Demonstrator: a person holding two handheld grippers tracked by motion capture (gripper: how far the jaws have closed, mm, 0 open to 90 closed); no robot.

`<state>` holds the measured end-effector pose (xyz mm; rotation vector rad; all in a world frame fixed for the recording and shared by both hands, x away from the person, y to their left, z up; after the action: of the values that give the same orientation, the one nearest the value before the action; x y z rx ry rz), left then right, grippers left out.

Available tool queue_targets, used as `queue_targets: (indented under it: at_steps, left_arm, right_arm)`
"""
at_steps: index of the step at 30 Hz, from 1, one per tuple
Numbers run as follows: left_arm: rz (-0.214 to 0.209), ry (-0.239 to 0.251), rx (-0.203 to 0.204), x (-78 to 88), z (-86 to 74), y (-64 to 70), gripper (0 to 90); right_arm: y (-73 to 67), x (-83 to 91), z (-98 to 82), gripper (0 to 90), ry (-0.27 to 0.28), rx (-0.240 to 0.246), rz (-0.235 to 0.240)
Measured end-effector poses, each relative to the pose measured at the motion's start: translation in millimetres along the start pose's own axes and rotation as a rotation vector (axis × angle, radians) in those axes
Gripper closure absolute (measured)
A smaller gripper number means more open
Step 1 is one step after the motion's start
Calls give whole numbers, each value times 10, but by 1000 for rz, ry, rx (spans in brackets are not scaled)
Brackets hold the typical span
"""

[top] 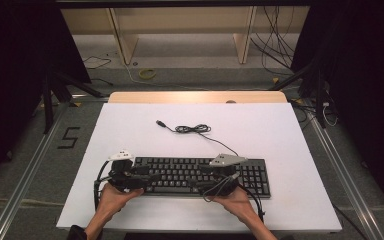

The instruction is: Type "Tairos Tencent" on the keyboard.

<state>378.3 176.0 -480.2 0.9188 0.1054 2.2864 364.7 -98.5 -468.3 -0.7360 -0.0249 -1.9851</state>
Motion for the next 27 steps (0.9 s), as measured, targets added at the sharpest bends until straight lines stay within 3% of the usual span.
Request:
queue_targets:
  at_steps: [12, 27]
  left_arm:
    - [-4, 30, -3, 47, 12, 38, 279]
    - [-10, 65, -4, 148, -23, 32, 265]
  right_arm:
    - [-88, -94, 54, 510, -24, 10, 62]
    - [-177, -278, 90, 764, -74, 26, 82]
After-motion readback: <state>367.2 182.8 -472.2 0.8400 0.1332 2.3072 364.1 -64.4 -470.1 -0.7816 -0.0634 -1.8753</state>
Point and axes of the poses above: each handheld gripper's, and its own axes: x roughly backward along the jaws, z roughly out of its top, y roughly to its right, the point moved 3 cm from there along -x, roughly forward along the jaws, and after that the axes turned 7 degrees about z, right-handed, at the moved point
